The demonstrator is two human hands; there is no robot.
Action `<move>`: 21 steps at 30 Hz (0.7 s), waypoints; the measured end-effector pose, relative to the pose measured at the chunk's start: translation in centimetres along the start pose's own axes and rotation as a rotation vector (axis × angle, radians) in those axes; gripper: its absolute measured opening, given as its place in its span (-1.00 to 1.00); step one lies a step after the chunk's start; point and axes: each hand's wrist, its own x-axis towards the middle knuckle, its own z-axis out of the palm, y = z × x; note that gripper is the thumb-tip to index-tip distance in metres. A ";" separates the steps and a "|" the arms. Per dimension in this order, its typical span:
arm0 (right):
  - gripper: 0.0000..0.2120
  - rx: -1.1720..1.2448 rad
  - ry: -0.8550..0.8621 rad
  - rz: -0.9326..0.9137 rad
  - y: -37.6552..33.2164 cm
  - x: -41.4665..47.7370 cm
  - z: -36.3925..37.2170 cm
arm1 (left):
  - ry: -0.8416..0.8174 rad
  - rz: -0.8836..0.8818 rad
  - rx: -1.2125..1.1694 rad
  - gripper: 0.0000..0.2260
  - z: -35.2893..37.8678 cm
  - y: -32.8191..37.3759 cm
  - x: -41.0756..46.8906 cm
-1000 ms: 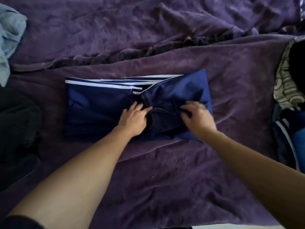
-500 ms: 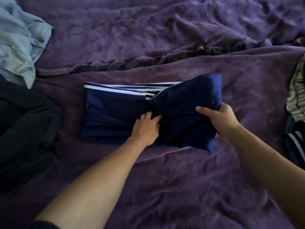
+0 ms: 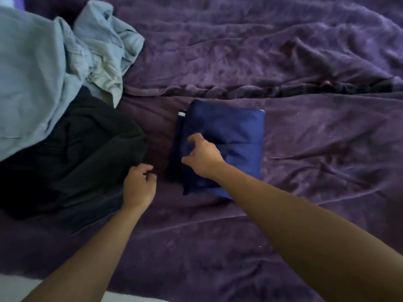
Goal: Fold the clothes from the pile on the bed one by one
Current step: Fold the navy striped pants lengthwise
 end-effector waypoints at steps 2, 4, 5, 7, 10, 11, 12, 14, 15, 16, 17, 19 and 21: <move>-0.65 0.104 0.089 -0.034 0.7 -0.1 0.8 | 0.022 -0.010 -0.032 -0.76 -0.4 -0.5 0.9; -0.75 0.107 0.369 -0.046 3.2 -1.0 0.2 | 0.045 0.034 -0.058 -0.74 -0.1 0.4 1.5; -0.74 0.057 0.487 -0.027 4.8 -1.6 -0.4 | 0.054 0.092 -0.054 -0.73 0.3 1.2 1.7; -0.65 -0.121 0.616 0.036 8.3 -2.7 -1.8 | 0.044 0.246 0.004 -0.68 1.7 3.2 1.9; -0.43 -0.210 0.557 0.219 12.2 -2.7 -3.1 | -0.050 0.203 0.009 -0.49 4.2 5.5 3.1; -0.37 -0.144 0.531 0.290 12.8 -2.1 -3.2 | -0.085 0.103 -0.044 -0.42 4.9 5.9 3.9; -0.33 -0.074 0.517 0.324 13.0 -1.2 -3.0 | -0.111 0.022 -0.096 -0.35 5.6 6.0 4.7; -0.26 -0.037 0.500 0.319 12.5 0.4 -1.4 | -0.113 0.025 -0.111 -0.28 6.5 6.0 6.0; -0.24 -0.068 0.488 0.321 11.9 1.0 -0.2 | -0.098 0.073 -0.103 -0.26 6.8 5.9 6.4; -0.23 -0.125 0.470 0.330 11.3 1.4 1.2 | -0.078 0.124 -0.099 -0.26 6.9 5.8 6.7; -0.23 -0.200 0.446 0.336 10.8 1.7 2.6 | -0.061 0.172 -0.092 -0.26 7.1 5.7 6.9; -0.23 -0.360 0.385 0.324 10.3 2.2 4.8 | -0.022 0.275 -0.037 -0.28 7.4 5.3 7.1; -0.24 -0.424 0.325 0.307 10.5 2.7 4.8 | 0.010 0.379 0.015 -0.33 7.5 4.9 7.2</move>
